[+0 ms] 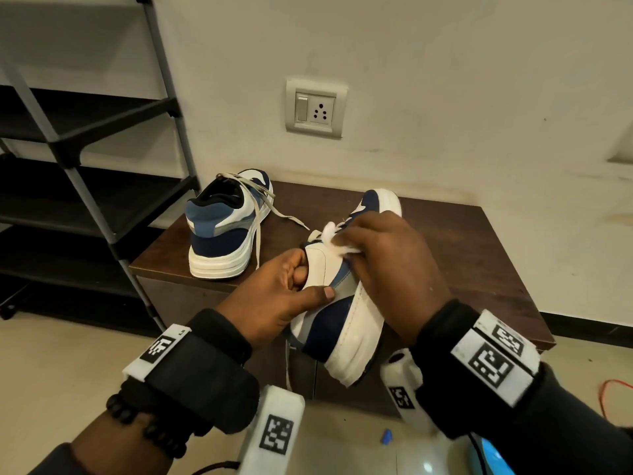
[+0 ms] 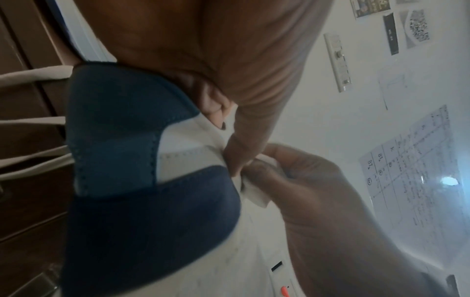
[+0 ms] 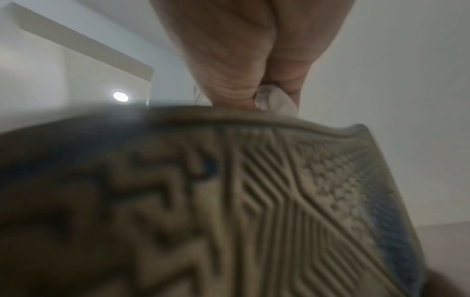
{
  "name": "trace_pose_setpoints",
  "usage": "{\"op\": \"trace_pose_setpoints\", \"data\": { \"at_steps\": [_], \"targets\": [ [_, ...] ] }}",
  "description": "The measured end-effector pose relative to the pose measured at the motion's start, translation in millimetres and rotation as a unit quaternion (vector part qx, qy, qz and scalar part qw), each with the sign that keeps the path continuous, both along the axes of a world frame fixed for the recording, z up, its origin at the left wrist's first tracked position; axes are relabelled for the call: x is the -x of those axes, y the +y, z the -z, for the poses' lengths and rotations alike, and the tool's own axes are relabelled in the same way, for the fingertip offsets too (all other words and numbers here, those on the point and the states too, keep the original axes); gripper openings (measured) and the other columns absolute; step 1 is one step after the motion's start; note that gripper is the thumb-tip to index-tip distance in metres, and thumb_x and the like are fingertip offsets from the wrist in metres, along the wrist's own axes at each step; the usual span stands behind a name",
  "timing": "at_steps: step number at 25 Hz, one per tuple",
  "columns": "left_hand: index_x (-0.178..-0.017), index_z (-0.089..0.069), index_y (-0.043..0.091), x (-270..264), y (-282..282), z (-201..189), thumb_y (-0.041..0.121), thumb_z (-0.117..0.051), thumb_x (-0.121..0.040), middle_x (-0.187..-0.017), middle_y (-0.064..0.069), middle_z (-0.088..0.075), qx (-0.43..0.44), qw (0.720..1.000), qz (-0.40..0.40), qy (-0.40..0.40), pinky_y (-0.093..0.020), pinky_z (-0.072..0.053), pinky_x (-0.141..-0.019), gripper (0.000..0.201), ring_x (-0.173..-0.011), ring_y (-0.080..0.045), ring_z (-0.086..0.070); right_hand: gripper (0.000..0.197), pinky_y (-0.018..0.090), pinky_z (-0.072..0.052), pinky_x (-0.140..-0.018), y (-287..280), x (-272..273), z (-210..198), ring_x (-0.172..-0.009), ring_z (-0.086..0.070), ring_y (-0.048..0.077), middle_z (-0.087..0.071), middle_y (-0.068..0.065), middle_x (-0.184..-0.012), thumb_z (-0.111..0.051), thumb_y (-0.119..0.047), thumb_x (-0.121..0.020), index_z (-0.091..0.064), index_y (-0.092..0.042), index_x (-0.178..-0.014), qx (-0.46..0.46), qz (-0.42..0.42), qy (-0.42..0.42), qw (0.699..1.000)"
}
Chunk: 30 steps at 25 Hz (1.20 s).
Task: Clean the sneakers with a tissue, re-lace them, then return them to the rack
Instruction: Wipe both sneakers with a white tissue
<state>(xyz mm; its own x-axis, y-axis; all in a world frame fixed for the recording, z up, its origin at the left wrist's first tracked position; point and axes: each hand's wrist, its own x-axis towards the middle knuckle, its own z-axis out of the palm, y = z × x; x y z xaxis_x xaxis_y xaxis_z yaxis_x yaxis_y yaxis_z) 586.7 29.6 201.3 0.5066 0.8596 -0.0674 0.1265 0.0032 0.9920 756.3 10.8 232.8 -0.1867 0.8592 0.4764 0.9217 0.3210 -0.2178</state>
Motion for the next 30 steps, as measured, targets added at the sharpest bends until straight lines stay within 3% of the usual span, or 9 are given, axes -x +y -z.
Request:
{"op": "trace_pose_setpoints", "data": {
  "at_steps": [3,8,10,13,17,21,24,26,30],
  "targets": [
    [-0.129,-0.048,0.007,-1.2,-2.3,1.5,-0.006,-0.059,-0.088,-0.116,-0.013,-0.068,-0.022,0.999,0.007,-0.025,-0.044,-0.048,-0.099,0.045,-0.111,-0.027,-0.063,0.028,0.036,-0.051,-0.077,-20.4,6.7,2.1,-0.095,-0.06,0.024,-0.067,0.006,-0.102,-0.069,-0.004,-0.079,-0.071,-0.013,-0.106,0.026,-0.102,-0.008,0.994],
    [-0.124,-0.054,0.017,-10.2,-10.7,-5.7,0.01,-0.065,-0.082,-0.121,0.003,-0.067,-0.123,0.992,0.024,0.019,-0.044,-0.047,-0.1,0.044,-0.113,-0.014,-0.062,0.023,0.028,-0.043,-0.081,3.5,-33.1,-3.0,-0.099,-0.059,0.028,-0.066,0.009,-0.105,-0.066,-0.005,-0.083,-0.072,-0.011,-0.104,-0.03,0.055,0.037,0.997],
    [-0.112,-0.058,0.022,-6.7,-17.1,-11.5,0.01,-0.065,-0.082,-0.112,0.008,-0.07,-0.188,0.981,0.012,0.049,-0.039,-0.05,-0.094,0.033,-0.106,-0.009,-0.065,0.026,0.03,-0.046,-0.078,-10.8,-14.2,2.5,-0.096,-0.059,0.028,-0.066,0.009,-0.103,-0.067,-0.001,-0.081,-0.071,-0.01,-0.105,-0.041,0.037,0.032,0.998],
    [-0.093,-0.055,0.03,3.5,-20.0,-17.3,0.026,-0.067,-0.078,-0.087,0.013,-0.069,-0.275,0.951,-0.005,0.141,-0.039,-0.052,-0.079,0.019,-0.085,-0.002,-0.065,0.029,0.031,-0.046,-0.079,-15.6,-10.7,11.9,-0.099,-0.059,0.028,-0.066,0.01,-0.104,-0.068,0.0,-0.079,-0.07,-0.009,-0.107,-0.048,-0.01,0.04,0.998],
    [-0.09,-0.05,0.036,-1.3,-22.1,-21.4,0.041,-0.062,-0.076,-0.085,0.017,-0.065,-0.314,0.921,-0.023,0.23,-0.033,-0.052,-0.079,0.019,-0.093,-0.003,-0.065,0.025,0.021,-0.033,-0.085,4.1,-37.7,16.4,-0.107,-0.054,0.024,-0.064,0.007,-0.111,-0.063,-0.006,-0.086,-0.07,-0.013,-0.108,-0.036,0.084,0.117,0.989],
    [-0.078,-0.049,0.032,1.1,-18.7,-22.4,0.021,-0.07,-0.083,-0.066,0.024,-0.061,-0.279,0.941,-0.022,0.193,-0.02,-0.041,-0.064,0.023,-0.064,0.006,-0.055,0.028,0.025,-0.041,-0.078,-17.8,-16.3,24.9,-0.096,-0.058,0.022,-0.067,0.007,-0.102,-0.07,-0.001,-0.079,-0.071,-0.011,-0.105,-0.058,-0.001,0.071,0.996],
    [-0.077,-0.05,0.032,1.7,-18.2,-22.0,0.015,-0.07,-0.083,-0.067,0.025,-0.061,-0.271,0.946,-0.015,0.176,-0.012,-0.038,-0.067,0.027,-0.065,0.009,-0.054,0.025,0.027,-0.039,-0.079,3.0,-42.6,23.8,-0.098,-0.058,0.028,-0.065,0.009,-0.101,-0.069,-0.001,-0.079,-0.072,-0.011,-0.102,-0.076,0.082,0.111,0.988],
    [-0.078,-0.05,0.03,0.4,-18.2,-20.5,0.019,-0.07,-0.082,-0.069,0.021,-0.063,-0.278,0.945,-0.015,0.174,-0.022,-0.042,-0.068,0.024,-0.065,0.003,-0.056,0.023,0.026,-0.041,-0.08,-1.1,-35.7,23.9,-0.098,-0.057,0.025,-0.065,0.006,-0.101,-0.066,-0.003,-0.082,-0.072,-0.013,-0.102,-0.069,0.083,0.133,0.985],
    [-0.095,-0.058,0.026,5.0,-14.1,-18.5,0.027,-0.066,-0.079,-0.091,0.008,-0.073,-0.235,0.962,-0.003,0.137,-0.047,-0.051,-0.083,0.018,-0.086,-0.013,-0.068,0.024,0.025,-0.048,-0.077,-35.4,11.0,17.2,-0.092,-0.06,0.018,-0.065,0.003,-0.098,-0.062,-0.009,-0.083,-0.07,-0.011,-0.106,-0.077,-0.071,0.163,0.981]
  ]
}}
